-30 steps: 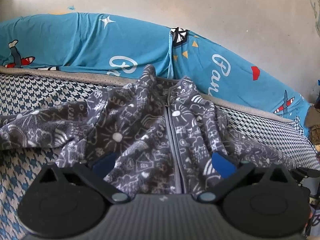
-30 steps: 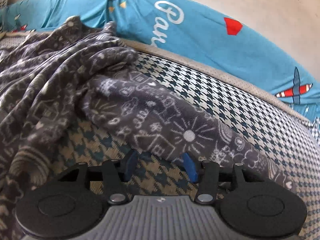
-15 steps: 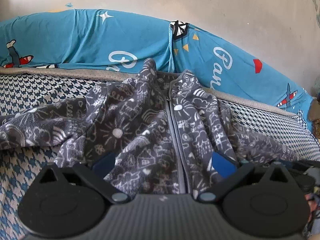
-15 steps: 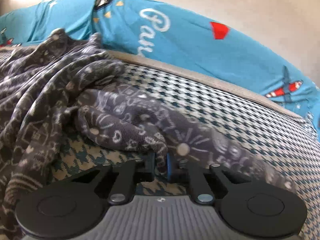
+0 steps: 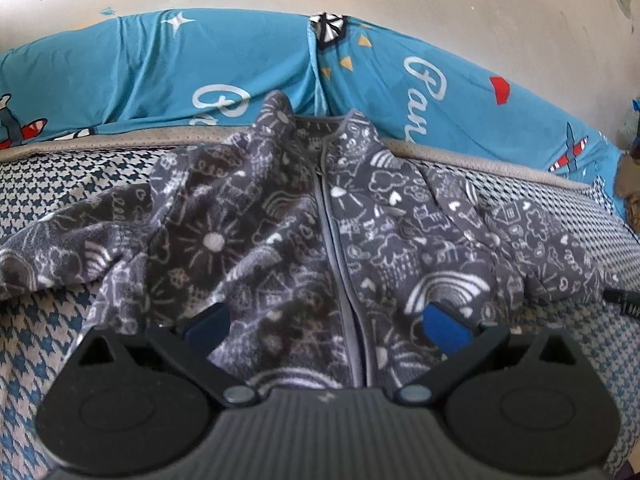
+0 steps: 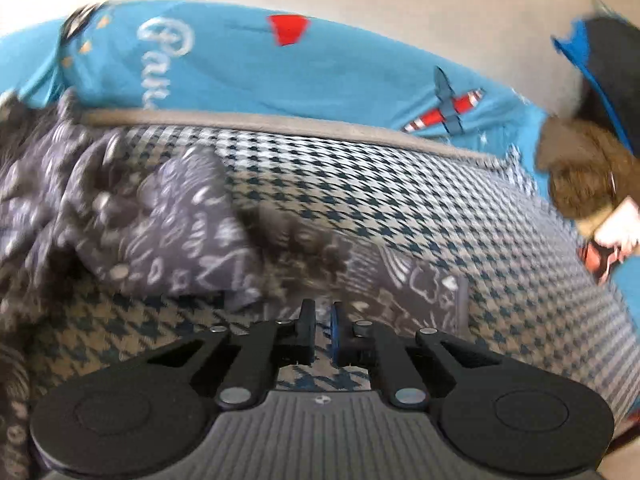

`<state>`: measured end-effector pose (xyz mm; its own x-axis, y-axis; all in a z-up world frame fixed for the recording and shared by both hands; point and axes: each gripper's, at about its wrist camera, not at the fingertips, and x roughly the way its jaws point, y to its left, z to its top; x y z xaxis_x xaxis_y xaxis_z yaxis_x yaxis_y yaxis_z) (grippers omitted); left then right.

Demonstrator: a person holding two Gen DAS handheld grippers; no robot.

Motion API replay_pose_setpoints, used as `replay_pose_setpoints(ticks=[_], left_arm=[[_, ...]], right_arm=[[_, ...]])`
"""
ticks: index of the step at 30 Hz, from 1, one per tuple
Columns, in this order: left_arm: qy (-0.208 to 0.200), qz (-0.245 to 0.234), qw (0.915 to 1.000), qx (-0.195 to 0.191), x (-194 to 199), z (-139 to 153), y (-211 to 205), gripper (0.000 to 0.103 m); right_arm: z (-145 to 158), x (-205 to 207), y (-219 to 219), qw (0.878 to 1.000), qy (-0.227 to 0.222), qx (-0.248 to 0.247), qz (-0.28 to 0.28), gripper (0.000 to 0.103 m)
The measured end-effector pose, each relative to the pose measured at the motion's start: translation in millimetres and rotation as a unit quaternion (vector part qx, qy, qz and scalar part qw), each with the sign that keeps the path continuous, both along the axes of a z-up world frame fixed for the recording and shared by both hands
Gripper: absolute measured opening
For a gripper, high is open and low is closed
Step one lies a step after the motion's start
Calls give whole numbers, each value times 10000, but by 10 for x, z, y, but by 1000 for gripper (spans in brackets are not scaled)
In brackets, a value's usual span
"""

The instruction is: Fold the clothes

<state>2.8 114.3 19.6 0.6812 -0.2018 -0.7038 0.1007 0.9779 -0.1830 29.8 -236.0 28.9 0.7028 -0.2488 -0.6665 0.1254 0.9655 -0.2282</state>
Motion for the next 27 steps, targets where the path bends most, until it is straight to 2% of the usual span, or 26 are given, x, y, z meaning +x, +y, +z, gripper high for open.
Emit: replay_pose_setpoints(ticks=[2,4,7,11,19,24,25,27], left_arm=[[-9,-42,10000,50,-13,-11,-39,103],[-7,-56,10000,33,-25,-19,-58,103],[-27,-73,10000,29,-32,-30,-85,103],[-29,-79,9999,56,-20,-53,-95,103],[42,-5,10000,-59,4,-83,-29,103],[136,65,9998,-138,57,-140,13,103],[162,75,9997,-142,62,-154,22,103],[205,90,9996,-160,69,-182,37,103]], right_arm=[[88,-21,-67,9992,-235,308,-5,10],[175,-40,-60,9976,-497,478,104,22],[230,-24,48,9935,-770,715,436,31],[197,97,246,9900,-860,635,921,40],[-83,652,487,9916,-525,407,1109,44],[-313,900,508,9930,-231,656,952,44],[-351,922,511,9935,-217,654,906,43],[-418,945,528,9954,-251,545,751,30]])
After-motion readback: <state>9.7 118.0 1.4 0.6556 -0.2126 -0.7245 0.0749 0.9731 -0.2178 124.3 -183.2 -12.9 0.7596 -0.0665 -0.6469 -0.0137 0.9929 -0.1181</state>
